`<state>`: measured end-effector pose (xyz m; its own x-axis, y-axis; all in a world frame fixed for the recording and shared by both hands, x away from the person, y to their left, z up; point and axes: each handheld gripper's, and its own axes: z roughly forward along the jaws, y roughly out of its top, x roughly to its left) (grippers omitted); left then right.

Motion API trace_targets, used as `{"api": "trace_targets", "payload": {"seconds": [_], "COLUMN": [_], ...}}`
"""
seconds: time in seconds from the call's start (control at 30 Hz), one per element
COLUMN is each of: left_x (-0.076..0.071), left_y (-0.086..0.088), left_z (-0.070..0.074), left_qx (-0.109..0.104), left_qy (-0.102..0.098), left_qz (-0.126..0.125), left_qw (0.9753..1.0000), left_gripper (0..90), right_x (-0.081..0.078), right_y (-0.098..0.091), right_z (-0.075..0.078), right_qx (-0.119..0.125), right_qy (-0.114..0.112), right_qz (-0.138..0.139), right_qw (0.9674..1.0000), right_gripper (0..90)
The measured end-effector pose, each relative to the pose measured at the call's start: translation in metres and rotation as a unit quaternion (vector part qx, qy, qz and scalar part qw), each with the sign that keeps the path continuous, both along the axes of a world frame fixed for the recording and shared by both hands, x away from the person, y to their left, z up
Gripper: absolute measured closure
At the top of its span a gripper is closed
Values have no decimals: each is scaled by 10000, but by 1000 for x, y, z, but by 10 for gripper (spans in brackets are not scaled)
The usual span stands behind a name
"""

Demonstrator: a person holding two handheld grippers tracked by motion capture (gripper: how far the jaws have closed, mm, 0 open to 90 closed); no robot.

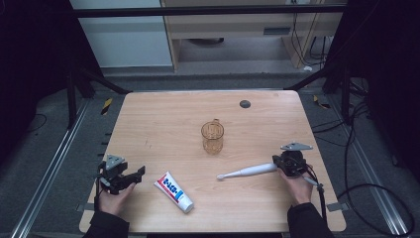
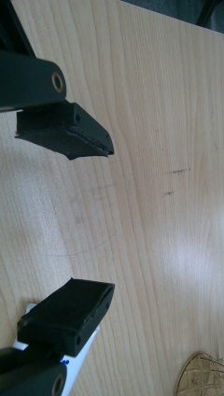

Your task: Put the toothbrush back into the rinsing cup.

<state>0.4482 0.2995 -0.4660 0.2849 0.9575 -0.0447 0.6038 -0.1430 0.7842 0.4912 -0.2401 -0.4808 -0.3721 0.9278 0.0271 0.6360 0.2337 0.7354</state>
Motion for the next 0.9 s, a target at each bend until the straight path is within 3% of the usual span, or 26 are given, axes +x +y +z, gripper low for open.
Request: {"api": "trace_targets", "payload": {"seconds": [0.9], "left_x": [-2], "left_y": [2], "left_z": [1], "left_qx": [-37], "left_qy": [-21], "left_qz": [18], "left_qw": [10000], "left_gripper": [276], "right_x": [-20], "right_y": [2], "right_z": [1], "right_qx": [-181], "right_qy": [133], "right_qz": [211], "right_qw": [9995], "right_gripper": [893]}}
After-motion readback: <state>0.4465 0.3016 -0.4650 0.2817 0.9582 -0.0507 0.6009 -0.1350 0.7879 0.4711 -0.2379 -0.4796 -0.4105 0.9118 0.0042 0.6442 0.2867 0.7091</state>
